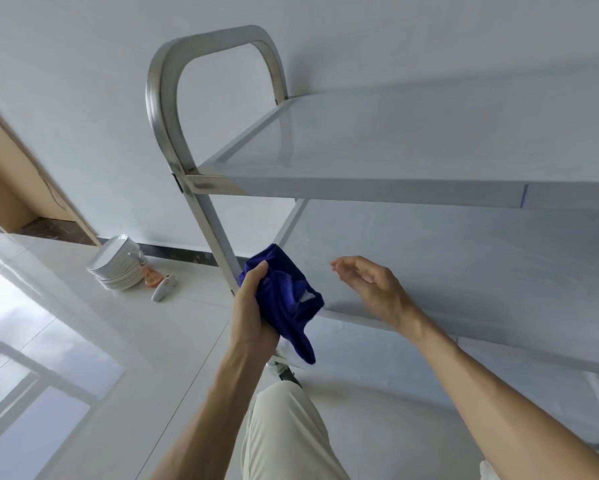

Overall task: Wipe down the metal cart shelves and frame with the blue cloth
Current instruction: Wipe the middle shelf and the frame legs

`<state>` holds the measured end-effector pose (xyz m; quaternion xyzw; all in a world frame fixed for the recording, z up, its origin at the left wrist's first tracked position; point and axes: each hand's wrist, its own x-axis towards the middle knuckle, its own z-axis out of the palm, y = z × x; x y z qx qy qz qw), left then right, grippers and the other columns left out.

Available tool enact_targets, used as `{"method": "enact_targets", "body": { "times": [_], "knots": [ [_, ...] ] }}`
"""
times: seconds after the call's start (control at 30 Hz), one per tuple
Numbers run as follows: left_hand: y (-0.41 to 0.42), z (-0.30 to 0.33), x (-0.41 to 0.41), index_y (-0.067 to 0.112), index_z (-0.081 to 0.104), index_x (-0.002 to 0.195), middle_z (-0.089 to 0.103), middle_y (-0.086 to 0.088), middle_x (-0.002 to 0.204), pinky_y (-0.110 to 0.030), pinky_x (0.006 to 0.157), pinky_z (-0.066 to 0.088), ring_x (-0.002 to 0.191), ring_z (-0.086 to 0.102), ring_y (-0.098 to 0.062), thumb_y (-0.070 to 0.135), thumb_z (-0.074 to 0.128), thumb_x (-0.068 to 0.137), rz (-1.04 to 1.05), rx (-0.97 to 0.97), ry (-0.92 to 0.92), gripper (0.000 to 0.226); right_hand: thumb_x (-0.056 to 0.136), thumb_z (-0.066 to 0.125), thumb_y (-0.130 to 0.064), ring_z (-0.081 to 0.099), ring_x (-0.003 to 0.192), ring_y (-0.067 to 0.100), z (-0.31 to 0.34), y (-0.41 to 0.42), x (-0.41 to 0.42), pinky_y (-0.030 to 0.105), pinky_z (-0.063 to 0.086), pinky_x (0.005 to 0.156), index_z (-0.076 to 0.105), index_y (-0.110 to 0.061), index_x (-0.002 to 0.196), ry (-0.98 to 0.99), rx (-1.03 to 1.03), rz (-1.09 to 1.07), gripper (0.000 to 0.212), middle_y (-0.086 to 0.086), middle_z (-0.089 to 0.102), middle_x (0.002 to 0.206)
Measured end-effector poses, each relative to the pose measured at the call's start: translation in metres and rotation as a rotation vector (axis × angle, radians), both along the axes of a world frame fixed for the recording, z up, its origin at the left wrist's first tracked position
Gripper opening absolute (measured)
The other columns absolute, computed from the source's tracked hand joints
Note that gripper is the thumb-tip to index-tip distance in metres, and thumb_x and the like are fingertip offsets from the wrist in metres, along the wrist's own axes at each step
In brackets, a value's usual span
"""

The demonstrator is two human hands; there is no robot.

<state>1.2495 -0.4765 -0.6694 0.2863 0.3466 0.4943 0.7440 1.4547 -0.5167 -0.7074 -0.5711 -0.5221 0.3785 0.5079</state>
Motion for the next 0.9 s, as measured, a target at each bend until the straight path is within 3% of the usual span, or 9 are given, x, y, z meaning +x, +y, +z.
{"method": "enact_targets", "body": {
  "times": [0.1, 0.2, 0.3, 0.4, 0.57, 0.7, 0.8, 0.9],
  "knots": [
    [-0.009, -0.003, 0.017, 0.017, 0.080, 0.083, 0.075, -0.011, 0.090, -0.041, 0.064, 0.058, 0.079, 0.074, -0.028, 0.027, 0.065, 0.089, -0.114, 0.012, -0.054, 0.019, 0.082, 0.062, -0.069, 0.064, 0.111, 0.003, 0.017, -0.013, 0.004, 0.032, 0.050, 0.099, 0.069, -0.040, 0.114, 0.043, -0.022, 0.142, 0.044, -0.016, 0.070, 0.118],
    [-0.014, -0.005, 0.030, 0.007, 0.074, 0.101, 0.071, -0.024, 0.109, -0.047, 0.077, 0.058, 0.098, 0.070, -0.039, 0.029, 0.059, 0.091, -0.276, 0.047, -0.115, 0.029, 0.085, 0.074, -0.047, 0.063, 0.112, 0.003, 0.027, -0.024, 0.011, 0.031, 0.051, 0.097, 0.068, -0.039, 0.114, -0.073, -0.080, 0.242, 0.031, -0.015, 0.070, 0.117],
    [-0.015, -0.005, 0.035, 0.012, 0.077, 0.086, 0.075, -0.013, 0.092, -0.042, 0.074, 0.058, 0.086, 0.073, -0.030, 0.031, 0.062, 0.087, -0.364, 0.090, -0.122, 0.025, 0.084, 0.078, -0.036, 0.063, 0.099, 0.005, 0.031, -0.033, 0.021, 0.034, 0.054, 0.092, 0.069, -0.035, 0.106, -0.147, -0.089, 0.168, 0.024, -0.014, 0.070, 0.108],
    [-0.011, -0.003, 0.036, 0.010, 0.071, 0.089, 0.070, -0.011, 0.086, -0.038, 0.071, 0.058, 0.082, 0.069, -0.027, 0.031, 0.073, 0.076, -0.366, 0.188, -0.036, 0.024, 0.089, 0.073, -0.030, 0.066, 0.092, 0.010, 0.040, -0.047, 0.032, 0.040, 0.052, 0.090, 0.068, -0.025, 0.101, -0.122, -0.081, 0.156, 0.014, -0.007, 0.071, 0.101],
    [0.000, 0.001, 0.032, 0.018, 0.069, 0.102, 0.069, -0.006, 0.087, -0.027, 0.060, 0.051, 0.073, 0.061, -0.020, 0.016, 0.064, 0.086, -0.449, 0.524, 0.109, 0.017, 0.088, 0.065, -0.016, 0.063, 0.081, 0.017, 0.063, -0.074, 0.056, 0.026, 0.050, 0.078, 0.060, -0.013, 0.096, -0.031, 0.061, 0.132, 0.010, 0.015, 0.068, 0.089],
    [-0.007, 0.005, 0.041, 0.020, 0.068, 0.104, 0.071, -0.008, 0.093, -0.033, 0.068, 0.054, 0.081, 0.064, -0.022, 0.025, 0.068, 0.086, -0.524, 0.538, 0.168, 0.019, 0.079, 0.067, -0.015, 0.055, 0.065, 0.013, 0.068, -0.080, 0.072, 0.018, 0.042, 0.059, 0.061, -0.014, 0.084, -0.013, -0.023, 0.136, 0.007, 0.008, 0.064, 0.073],
    [-0.004, 0.008, 0.057, 0.020, 0.067, 0.110, 0.074, -0.011, 0.099, -0.033, 0.069, 0.057, 0.084, 0.068, -0.022, 0.025, 0.069, 0.090, -0.509, 0.539, 0.215, 0.021, 0.084, 0.070, -0.014, 0.065, 0.074, 0.019, 0.064, -0.079, 0.088, 0.024, 0.050, 0.066, 0.065, -0.014, 0.091, 0.041, -0.041, 0.050, 0.009, 0.015, 0.073, 0.086],
    [0.010, 0.008, 0.086, 0.023, 0.067, 0.113, 0.075, -0.013, 0.104, -0.033, 0.069, 0.059, 0.086, 0.072, -0.026, 0.027, 0.069, 0.093, -0.494, 0.505, 0.317, 0.020, 0.091, 0.069, -0.009, 0.071, 0.080, 0.019, 0.059, -0.071, 0.113, 0.024, 0.056, 0.069, 0.069, -0.016, 0.096, 0.018, -0.082, -0.072, 0.009, 0.010, 0.077, 0.092]
  ]
}}
